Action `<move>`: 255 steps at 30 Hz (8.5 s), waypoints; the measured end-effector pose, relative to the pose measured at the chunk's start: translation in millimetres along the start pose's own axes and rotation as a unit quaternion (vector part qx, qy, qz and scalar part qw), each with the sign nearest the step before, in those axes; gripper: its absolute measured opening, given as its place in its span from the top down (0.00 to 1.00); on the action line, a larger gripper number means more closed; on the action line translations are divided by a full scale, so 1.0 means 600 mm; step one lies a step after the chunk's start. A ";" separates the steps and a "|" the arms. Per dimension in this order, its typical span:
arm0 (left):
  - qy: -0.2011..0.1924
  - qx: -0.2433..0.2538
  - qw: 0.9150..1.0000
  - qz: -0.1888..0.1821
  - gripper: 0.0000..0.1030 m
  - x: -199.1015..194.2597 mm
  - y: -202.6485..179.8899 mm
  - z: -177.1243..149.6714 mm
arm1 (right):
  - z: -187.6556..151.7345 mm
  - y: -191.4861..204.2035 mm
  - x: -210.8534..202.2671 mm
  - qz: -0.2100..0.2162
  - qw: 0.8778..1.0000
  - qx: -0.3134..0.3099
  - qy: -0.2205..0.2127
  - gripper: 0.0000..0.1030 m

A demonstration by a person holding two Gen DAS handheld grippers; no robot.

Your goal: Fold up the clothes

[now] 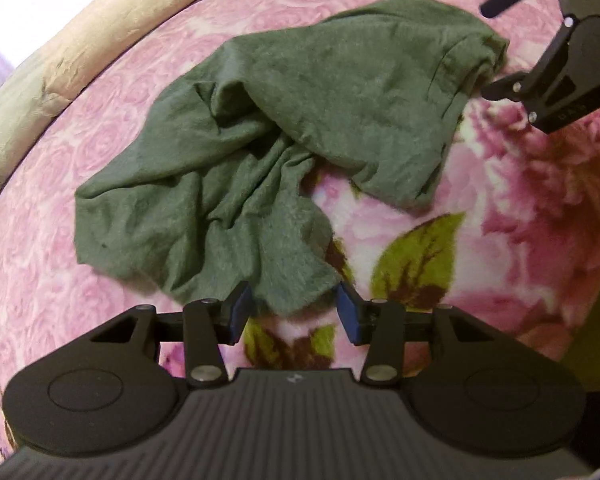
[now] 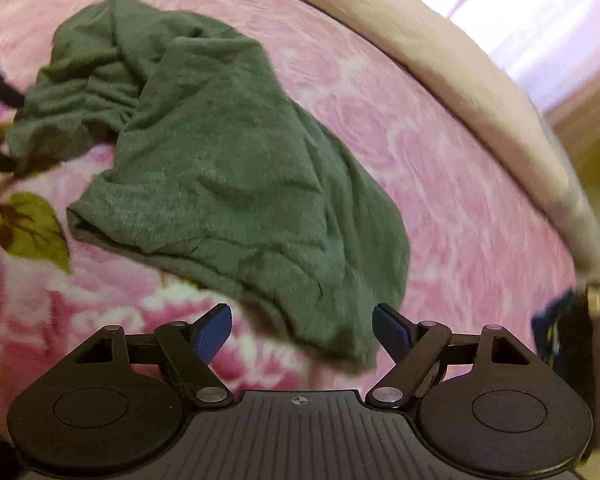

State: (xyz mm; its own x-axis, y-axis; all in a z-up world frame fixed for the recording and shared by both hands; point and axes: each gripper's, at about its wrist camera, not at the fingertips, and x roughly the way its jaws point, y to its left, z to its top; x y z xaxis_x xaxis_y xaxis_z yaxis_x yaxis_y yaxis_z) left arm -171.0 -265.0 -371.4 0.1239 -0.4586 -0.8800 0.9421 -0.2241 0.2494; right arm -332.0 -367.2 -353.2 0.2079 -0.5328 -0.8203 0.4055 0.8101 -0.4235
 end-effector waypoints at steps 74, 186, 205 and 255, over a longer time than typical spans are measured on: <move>-0.006 -0.360 0.931 -0.068 0.57 -0.001 0.569 -0.052 | 0.167 0.071 0.157 0.243 0.494 0.832 0.061 0.88; 0.126 -0.391 0.900 -0.143 0.92 -0.030 0.270 -0.138 | -0.242 -0.165 -0.012 0.114 0.823 0.517 0.204 0.99; 0.119 -0.314 0.933 -0.126 0.87 -0.027 0.193 -0.062 | -0.159 -0.102 -0.011 0.111 0.896 0.403 0.152 0.34; -0.057 -0.484 0.872 -0.036 0.82 0.224 0.464 0.166 | 0.190 -0.250 0.255 0.072 0.957 0.280 -0.008 0.62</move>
State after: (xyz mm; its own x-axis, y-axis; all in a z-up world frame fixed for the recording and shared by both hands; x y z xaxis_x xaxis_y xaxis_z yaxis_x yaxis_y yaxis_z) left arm 77.1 -474.7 -379.9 0.0731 -0.5682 -0.8196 0.7748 0.5498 -0.3121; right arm -259.8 -598.3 -371.6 0.3101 -0.4324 -0.8467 0.7839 0.6202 -0.0296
